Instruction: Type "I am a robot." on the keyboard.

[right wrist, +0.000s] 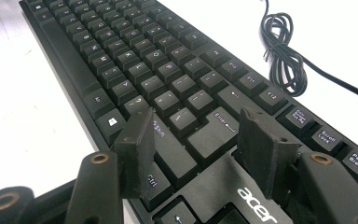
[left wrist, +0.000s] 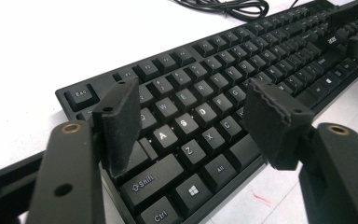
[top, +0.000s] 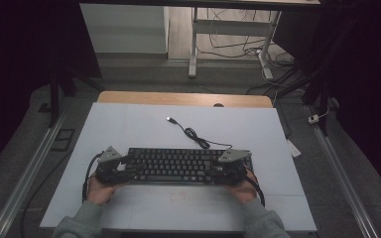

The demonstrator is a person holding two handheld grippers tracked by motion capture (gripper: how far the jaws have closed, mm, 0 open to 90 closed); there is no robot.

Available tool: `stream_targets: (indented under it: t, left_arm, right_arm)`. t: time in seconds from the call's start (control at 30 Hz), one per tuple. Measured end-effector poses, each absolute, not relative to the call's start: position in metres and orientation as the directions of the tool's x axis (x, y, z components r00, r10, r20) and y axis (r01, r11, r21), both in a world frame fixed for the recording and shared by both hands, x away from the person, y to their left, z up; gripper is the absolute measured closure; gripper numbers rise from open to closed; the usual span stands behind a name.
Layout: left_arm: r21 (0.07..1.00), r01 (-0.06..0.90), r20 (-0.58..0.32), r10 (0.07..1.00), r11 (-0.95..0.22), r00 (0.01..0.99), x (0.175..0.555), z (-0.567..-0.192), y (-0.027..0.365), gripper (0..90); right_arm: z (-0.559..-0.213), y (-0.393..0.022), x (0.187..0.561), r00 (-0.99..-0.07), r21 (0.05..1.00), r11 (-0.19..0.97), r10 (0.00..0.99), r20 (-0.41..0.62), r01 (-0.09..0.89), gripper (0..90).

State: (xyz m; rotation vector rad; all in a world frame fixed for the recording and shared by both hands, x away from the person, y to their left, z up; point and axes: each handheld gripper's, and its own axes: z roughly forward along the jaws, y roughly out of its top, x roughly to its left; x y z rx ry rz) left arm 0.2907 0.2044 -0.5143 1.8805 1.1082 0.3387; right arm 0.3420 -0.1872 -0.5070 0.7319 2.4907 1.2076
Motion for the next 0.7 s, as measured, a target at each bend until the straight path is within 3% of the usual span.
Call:
stream_targets:
  t: [0.7]
  left_arm:
    - [0.794, 0.566, -0.166, 0.814, -0.225, 0.556, 0.291, -0.516, 0.199, 34.2]
  right_arm:
    - [-0.501, -0.176, 0.344, -0.843, 0.823, 0.468, 0.537, 0.024, 0.322, 47.1]
